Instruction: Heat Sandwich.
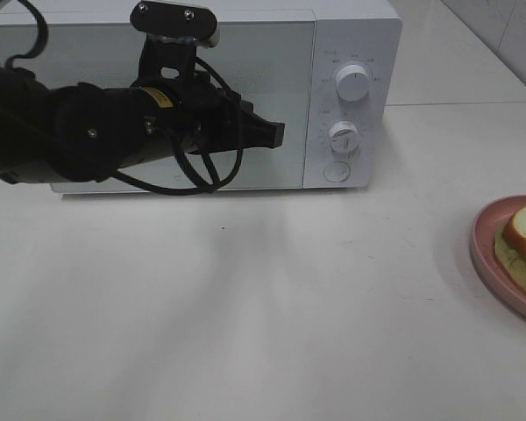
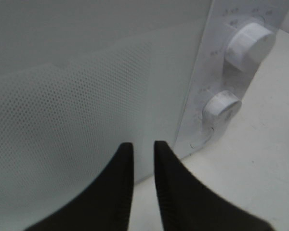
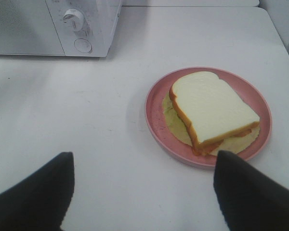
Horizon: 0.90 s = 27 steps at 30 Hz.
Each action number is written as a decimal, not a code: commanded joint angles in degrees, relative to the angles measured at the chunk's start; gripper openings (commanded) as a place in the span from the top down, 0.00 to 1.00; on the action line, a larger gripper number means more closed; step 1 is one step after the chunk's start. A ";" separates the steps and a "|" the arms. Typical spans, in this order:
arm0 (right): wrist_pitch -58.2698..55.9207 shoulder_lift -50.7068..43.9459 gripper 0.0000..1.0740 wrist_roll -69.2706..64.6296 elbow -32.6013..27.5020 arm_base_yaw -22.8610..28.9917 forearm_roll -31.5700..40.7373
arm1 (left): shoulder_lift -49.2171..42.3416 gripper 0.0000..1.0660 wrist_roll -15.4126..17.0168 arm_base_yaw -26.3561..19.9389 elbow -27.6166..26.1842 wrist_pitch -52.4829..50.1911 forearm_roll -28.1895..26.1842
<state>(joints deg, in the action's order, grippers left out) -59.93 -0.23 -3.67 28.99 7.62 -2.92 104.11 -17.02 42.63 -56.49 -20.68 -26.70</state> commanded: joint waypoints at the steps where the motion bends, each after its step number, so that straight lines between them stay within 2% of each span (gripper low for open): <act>1: 0.40 -1.55 0.29 0.69 -0.11 -0.29 0.23 | -3.90 0.42 -0.29 0.29 0.52 8.71 -0.23; 2: 0.40 -1.55 0.29 0.69 -0.11 -0.29 0.23 | -4.81 0.29 -0.29 0.29 0.52 11.40 -0.23; 3: 0.40 -1.55 0.29 0.69 -0.11 -0.29 0.23 | -4.81 0.29 -0.29 0.29 0.52 11.40 -0.23; 4: 0.40 -1.55 0.29 0.69 -0.11 -0.29 0.23 | -6.47 0.10 -0.23 0.29 0.52 16.50 -0.23; 5: 0.40 -1.55 0.29 0.69 -0.11 -0.29 0.23 | -7.22 0.02 -0.23 0.29 0.52 18.91 -0.23; 7: 0.40 -1.55 0.29 0.69 -0.11 -0.29 0.23 | -9.40 0.02 -0.23 0.29 0.52 25.04 -0.46; 12: 0.40 -1.55 0.29 0.69 -0.11 -0.29 0.23 | -11.34 0.02 -0.23 0.29 0.52 30.02 -0.29; 16: 0.40 -1.55 0.29 0.69 -0.11 -0.29 0.23 | -13.87 0.02 -0.23 0.29 0.52 38.39 4.18; 20: 0.40 -1.55 0.29 0.69 -0.11 -0.29 0.23 | -15.36 0.02 -0.23 -0.29 0.46 45.72 4.53; 21: 0.40 -1.55 0.29 0.69 -0.11 -0.29 0.23 | -15.87 0.02 0.57 -1.26 0.29 50.25 4.53; 23: 0.40 -1.55 0.29 0.69 -0.11 -0.29 0.23 | -15.99 0.02 0.86 -1.83 0.23 52.25 4.53; 27: 0.40 -1.55 0.29 0.69 -0.11 -0.29 0.23 | -16.96 0.02 1.09 -6.07 0.23 60.28 4.58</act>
<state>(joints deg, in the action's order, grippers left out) -59.93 -0.23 -3.67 28.99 7.62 -2.92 88.06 -16.39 37.87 -56.15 36.27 -22.23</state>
